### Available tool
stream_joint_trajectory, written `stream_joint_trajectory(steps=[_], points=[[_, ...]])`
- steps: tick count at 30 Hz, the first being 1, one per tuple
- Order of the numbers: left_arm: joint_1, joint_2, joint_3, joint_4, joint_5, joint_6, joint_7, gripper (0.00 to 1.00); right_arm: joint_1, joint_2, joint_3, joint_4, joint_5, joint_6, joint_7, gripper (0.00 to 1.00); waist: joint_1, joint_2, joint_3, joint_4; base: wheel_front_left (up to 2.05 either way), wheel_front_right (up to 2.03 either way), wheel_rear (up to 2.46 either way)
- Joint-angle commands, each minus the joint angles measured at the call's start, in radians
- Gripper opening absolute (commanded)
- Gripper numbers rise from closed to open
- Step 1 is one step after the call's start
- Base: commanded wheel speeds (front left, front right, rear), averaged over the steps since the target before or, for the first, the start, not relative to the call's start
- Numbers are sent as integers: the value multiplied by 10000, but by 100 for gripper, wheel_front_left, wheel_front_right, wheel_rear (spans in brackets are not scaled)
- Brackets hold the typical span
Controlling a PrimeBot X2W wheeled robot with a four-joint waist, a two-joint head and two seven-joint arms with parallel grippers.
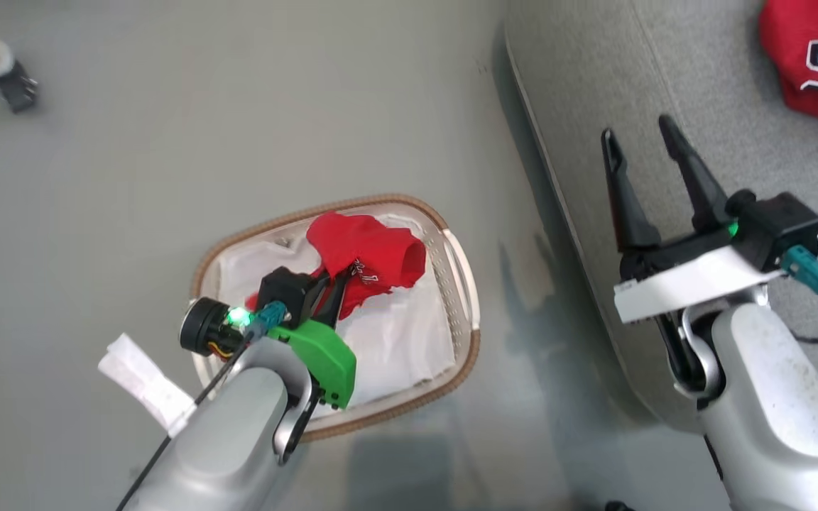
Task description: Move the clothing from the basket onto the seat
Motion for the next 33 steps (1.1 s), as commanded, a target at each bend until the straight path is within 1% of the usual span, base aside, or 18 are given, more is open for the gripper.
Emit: stream_joint_trajectory(steps=[1,3,8,14,18,27,30,33], points=[[376,113,217,-331,380,7,-35,0,299,-53,3,84,-59,-10,-21,100,0,0,-1178,755,0,0,0],[835,154,659,-826,728,-5,-34,0,523,-55,53,192,-54,-10,-21,100,0,0,-1515,847,0,0,0],[1794,175,1718,-1949,1500,-244,-36,0,1082,11,163,372,-78,-10,-21,100,0,0,-2332,1034,0,0,0],[2578,-29,2968,-3208,2141,-463,-36,0,1561,118,365,534,-125,-10,-21,100,0,0,-3077,1231,0,0,0],[2899,-183,3622,-4020,2513,-617,-37,0,1854,190,491,614,-139,-10,-20,100,0,0,-3498,1330,0,0,0],[3077,-483,4415,-5344,2996,-902,-37,0,2488,310,783,737,-118,-10,-20,100,0,0,-4094,1450,0,0,0],[2994,-574,4425,-5638,3093,-970,-35,0,2525,147,1139,703,-154,-10,-20,100,0,0,-4090,1546,0,0,0],[2905,-656,4340,-5779,3130,-1006,-35,0,2224,-5,1636,601,-133,-10,-20,100,0,0,-4023,1655,0,0,0]])
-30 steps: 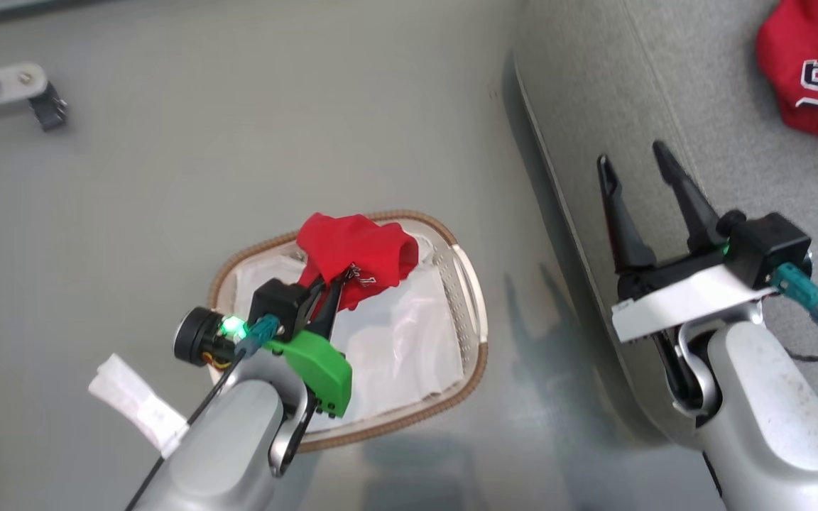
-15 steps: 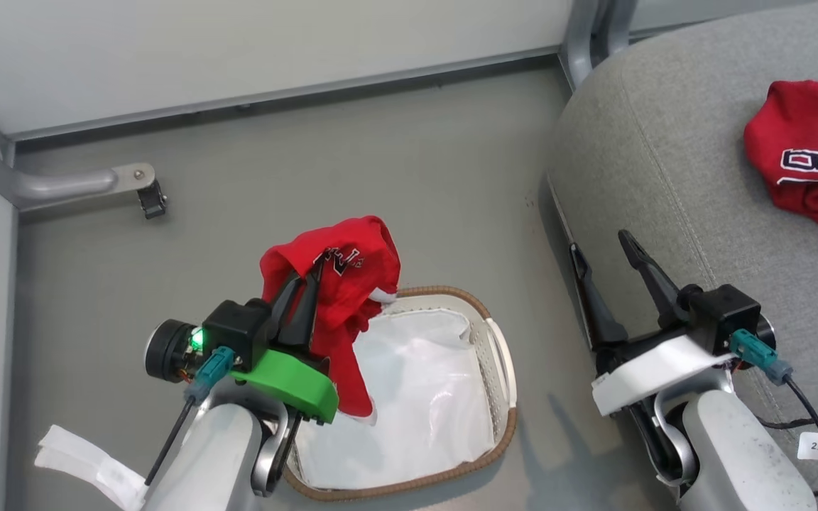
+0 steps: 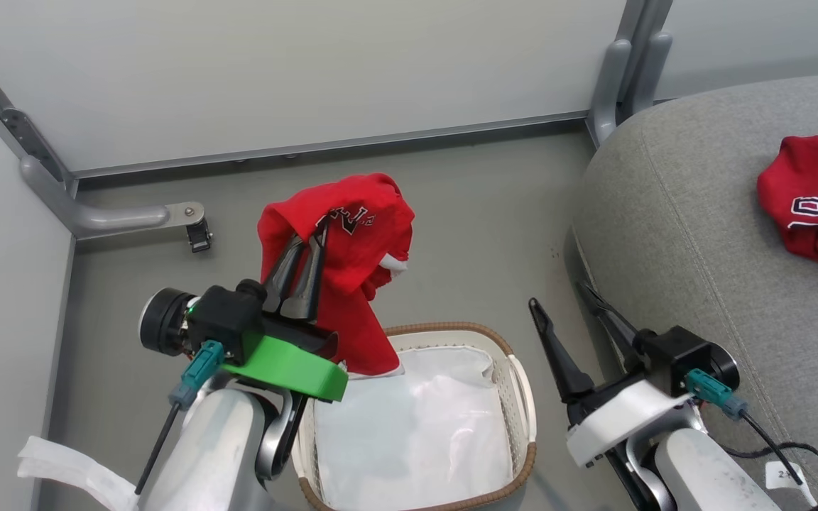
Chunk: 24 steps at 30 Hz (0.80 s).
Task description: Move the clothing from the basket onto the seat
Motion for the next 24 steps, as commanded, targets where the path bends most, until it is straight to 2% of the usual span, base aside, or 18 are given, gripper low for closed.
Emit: stream_joint_trajectory(steps=[1,12,24], points=[[-55,-59,-22,-64,72,-42,-35,0,-331,-127,308,-106,-44,-10,-22,100,1,0,65,111,0,0,0],[-246,-165,-707,-65,-58,-80,-36,0,-3170,-1113,3199,-430,225,-10,-22,100,1,0,353,606,0,0,0],[-421,-181,-1716,-150,-329,-82,-36,0,-5506,-2170,5773,903,1070,-10,-22,100,1,0,337,879,0,0,0]])
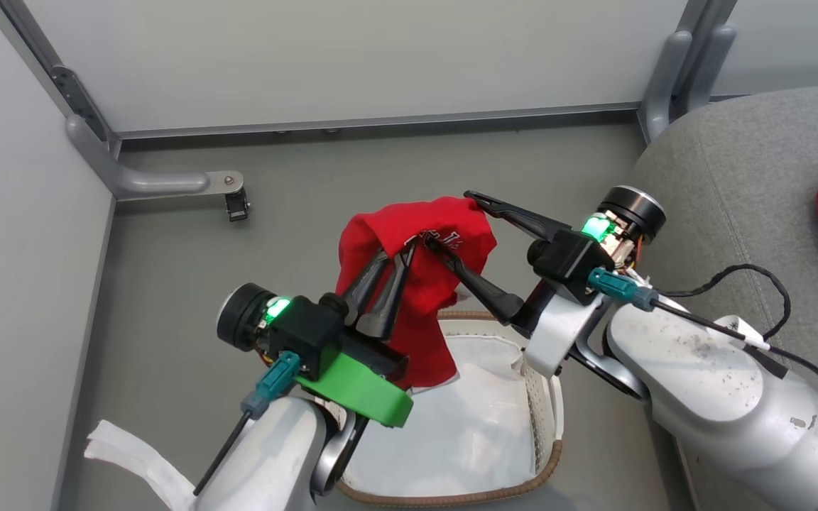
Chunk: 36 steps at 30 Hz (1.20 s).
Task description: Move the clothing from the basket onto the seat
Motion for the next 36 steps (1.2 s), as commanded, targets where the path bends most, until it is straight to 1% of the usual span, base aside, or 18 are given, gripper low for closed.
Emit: stream_joint_trajectory(steps=[1,6,8,14,15,16,17,18,22,25,26,27,28,29,36], points=[[-178,8,-99,-41,-102,-35,-37,0,-201,-104,329,179,220,-10,-20,100,1,0,-10,39,0,0,0],[-260,7,-506,-33,-223,-35,-37,0,-887,-216,1675,919,915,-10,-20,100,1,0,-24,209,0,0,0],[-294,6,-616,-51,-270,-35,-37,0,-949,-169,1964,1161,1199,-10,-20,100,1,0,-13,296,0,0,0],[-358,8,-915,-169,-458,-36,-36,0,-674,68,2337,1651,1733,-10,-20,100,1,0,19,551,0,0,0],[-368,8,-937,-190,-486,-36,-36,0,-635,100,2329,1655,1798,-10,-20,93,1,0,25,572,0,0,0],[-380,6,-961,-213,-511,-36,-37,0,-604,128,2281,1628,1853,-10,-20,41,1,0,39,594,0,0,0],[-383,5,-978,-218,-511,-36,-36,0,-561,159,2162,1568,1889,-10,-20,18,1,0,52,607,0,0,0],[-370,6,-981,-216,-513,-36,-36,0,-517,170,2077,1524,1893,-10,-20,0,1,0,61,609,0,0,0],[-260,7,-894,-94,-515,-36,-36,0,-222,226,1491,1300,1735,-10,-22,0,1,0,100,535,0,0,0],[-148,7,-677,-9,-399,-36,-36,0,116,240,1045,1227,1648,-10,-20,0,1,0,139,276,0,0,0],[-99,7,-594,19,-377,-36,-36,12,214,251,901,1195,1633,-10,-20,0,1,0,163,156,0,0,0],[-49,7,-496,99,-324,-36,-36,41,359,265,749,1148,1627,-10,-22,0,1,0,190,-30,0,0,0],[-30,8,-458,165,-269,-37,-36,83,463,263,601,1106,1609,-10,-20,0,1,0,219,-186,0,0,0],[-35,8,-383,225,-249,-37,-36,100,602,269,402,1036,1609,-10,-22,0,1,0,265,-407,0,0,0],[-221,33,-248,481,-59,-32,-24,100,1271,305,-760,454,1431,-10,-20,0,1,0,601,-2087,0,0,0]])
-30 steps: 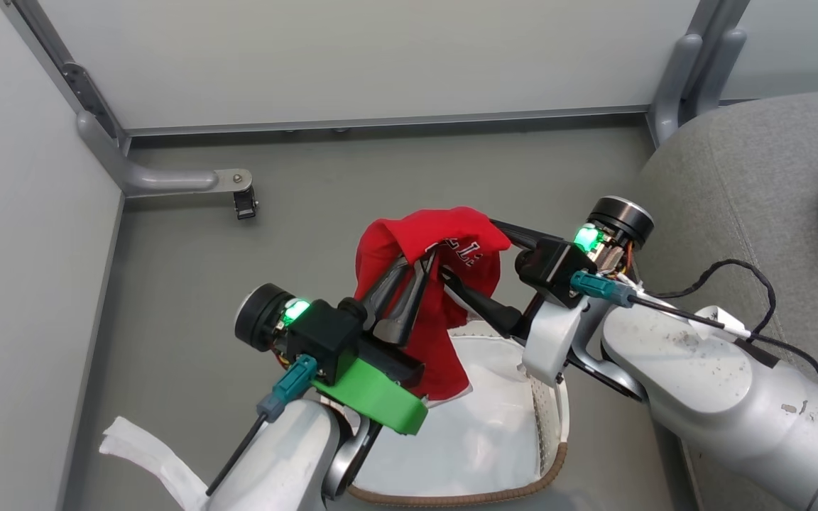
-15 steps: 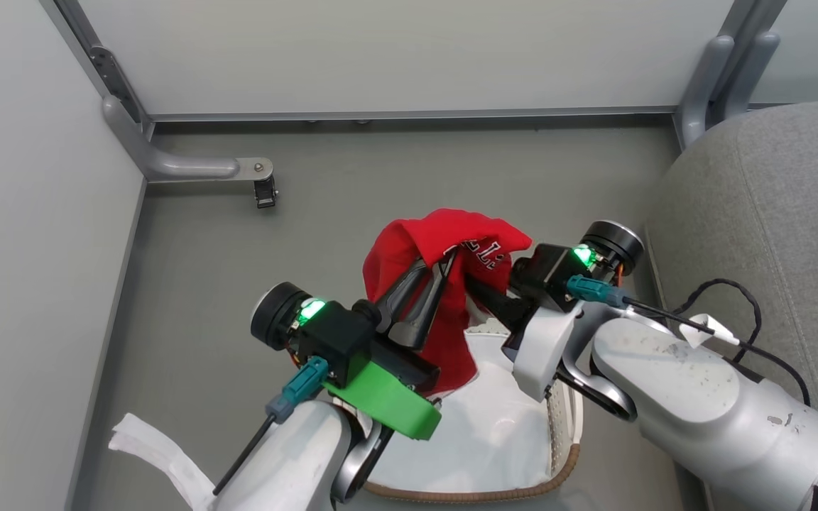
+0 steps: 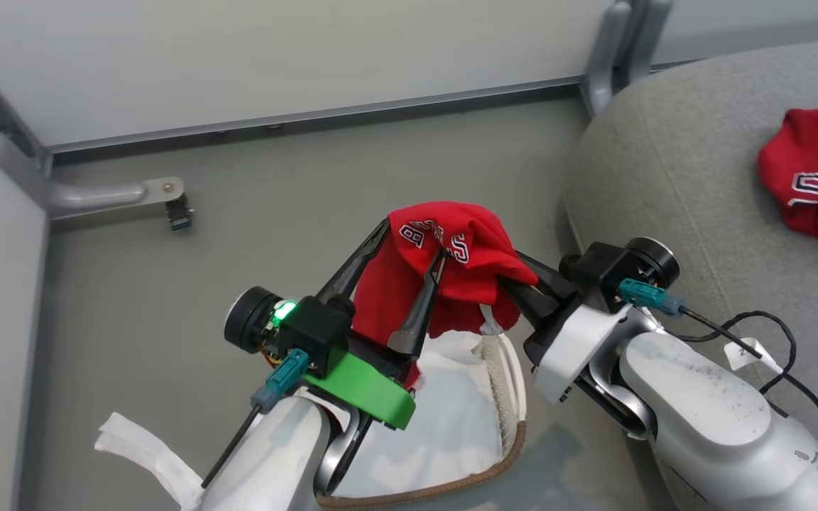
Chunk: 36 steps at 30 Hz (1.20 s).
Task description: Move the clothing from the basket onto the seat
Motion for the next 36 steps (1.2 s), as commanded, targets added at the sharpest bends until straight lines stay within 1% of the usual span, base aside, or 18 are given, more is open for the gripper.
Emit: stream_joint_trajectory(steps=[1,7,11,15,18,22,27,33,36], points=[[-123,37,21,64,82,-25,-8,100,256,23,-254,-148,-72,-10,-22,0,0,0,357,-1388,0,0,0],[-235,144,-82,272,47,-25,-8,100,836,124,-1079,-615,-242,-10,-22,0,0,0,511,-2924,0,0,0],[-254,205,-175,384,-37,-25,-8,100,1222,222,-1626,-867,-284,-10,-22,0,0,0,545,-3778,0,0,0],[-210,241,-166,493,-65,-25,-8,100,1525,235,-2143,-1066,-392,-10,-22,0,0,0,560,-4453,0,0,0],[-160,250,-143,580,-82,-25,-8,100,1657,127,-2505,-1207,-500,-10,-22,0,0,0,627,-4796,0,0,0],[-147,289,-147,711,-74,-25,-8,100,1428,-165,-3029,-1294,-696,-10,-22,0,0,0,838,-4993,0,0,0],[-397,394,-239,850,-42,-25,-10,100,659,-797,-3819,-1352,-1068,-10,-22,0,0,0,1388,-4889,0,0,0],[-804,628,-392,1055,102,-25,-8,100,-1089,-1708,-5229,-1357,-1678,-10,-22,0,0,0,2439,-4501,0,0,0],[-1096,733,-480,1116,163,-25,-10,100,-2163,-2214,-5914,-1088,-2065,-12,-20,0,0,0,2998,-4231,0,0,0]])
